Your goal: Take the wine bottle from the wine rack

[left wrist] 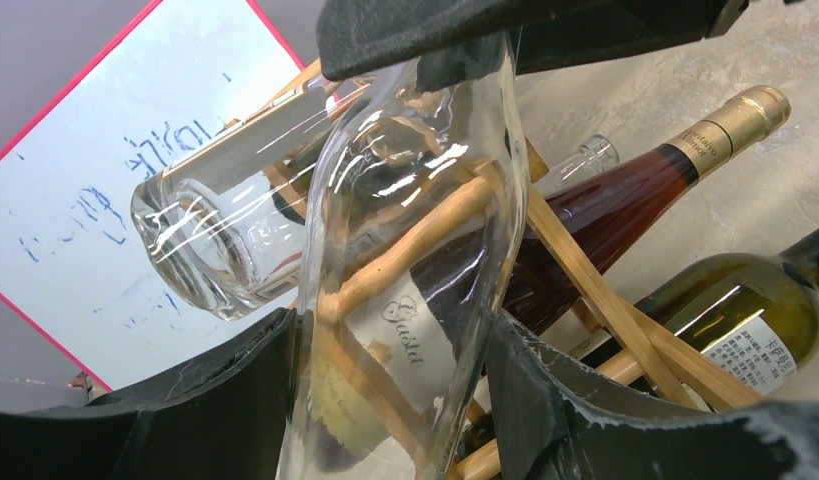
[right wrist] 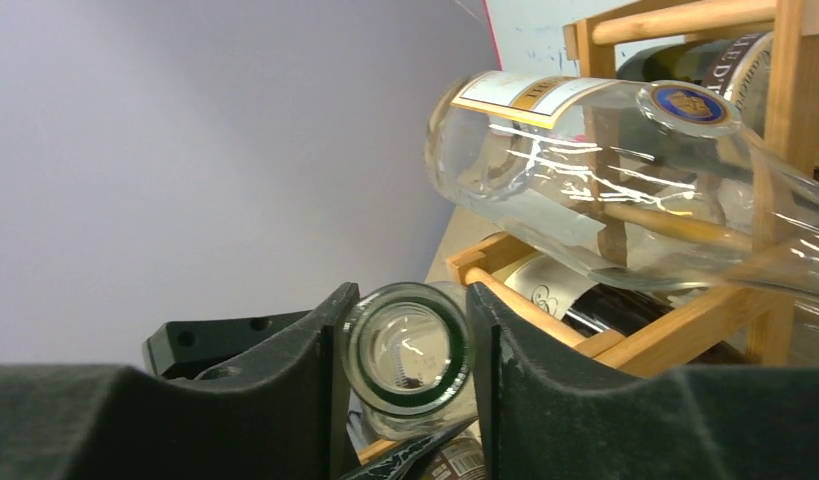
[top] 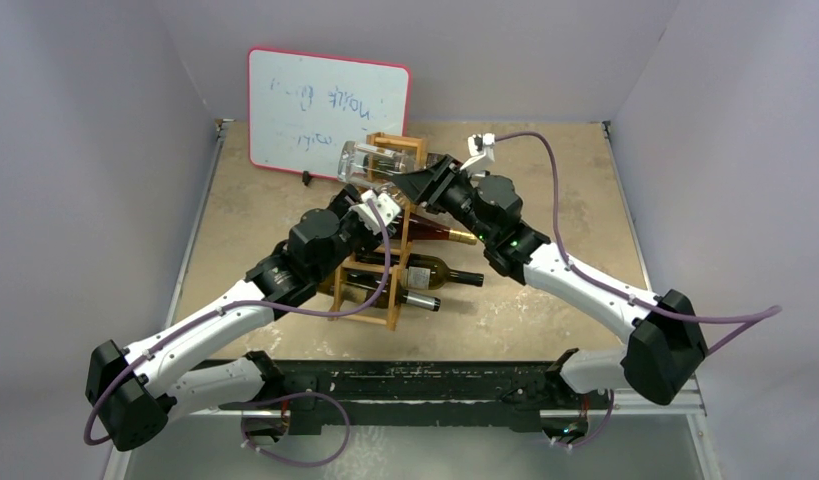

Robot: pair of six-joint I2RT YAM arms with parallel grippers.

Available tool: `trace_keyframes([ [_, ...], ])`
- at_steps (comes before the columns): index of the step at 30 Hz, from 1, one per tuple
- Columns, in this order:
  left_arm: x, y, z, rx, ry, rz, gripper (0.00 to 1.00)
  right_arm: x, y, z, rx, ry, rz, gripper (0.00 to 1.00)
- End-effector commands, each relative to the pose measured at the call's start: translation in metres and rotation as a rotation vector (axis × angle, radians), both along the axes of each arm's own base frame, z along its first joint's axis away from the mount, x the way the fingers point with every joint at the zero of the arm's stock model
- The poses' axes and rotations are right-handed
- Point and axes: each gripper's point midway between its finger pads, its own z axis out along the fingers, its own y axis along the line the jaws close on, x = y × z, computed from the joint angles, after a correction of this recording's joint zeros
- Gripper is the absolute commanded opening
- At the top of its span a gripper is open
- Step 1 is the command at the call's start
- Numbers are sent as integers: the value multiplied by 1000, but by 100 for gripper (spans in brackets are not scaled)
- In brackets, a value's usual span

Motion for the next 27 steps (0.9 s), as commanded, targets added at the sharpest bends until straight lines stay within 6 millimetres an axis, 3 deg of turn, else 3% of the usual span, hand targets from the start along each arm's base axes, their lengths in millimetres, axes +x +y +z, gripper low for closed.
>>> trace_keyframes([
  [1,-5,-18,17,-119,-7,-56,0,4,0,21,91,-36,-34,42],
  [5,-4,-19,13,-103,3,-56,0,7,2,17,83,-30,-42,41],
  [6,-4,-20,13,-103,2,-56,0,8,1,17,79,-31,-50,36],
  [9,-5,-22,18,-118,11,-65,2,9,0,22,83,-48,-57,7],
  [10,-6,-21,17,-117,17,-66,15,9,0,26,89,-54,-59,0],
  [13,-7,-12,18,-118,11,-32,58,12,1,44,119,-81,-65,0],
  [17,-10,-2,42,-178,-35,0,72,13,8,62,122,-89,-39,0],
  [21,-18,12,61,-244,-83,27,77,9,7,77,159,-103,-30,0],
  [24,-21,24,69,-277,-143,49,99,11,7,86,161,-103,-36,0],
  [27,-24,29,78,-281,-165,56,100,13,10,94,155,-118,-25,0],
])
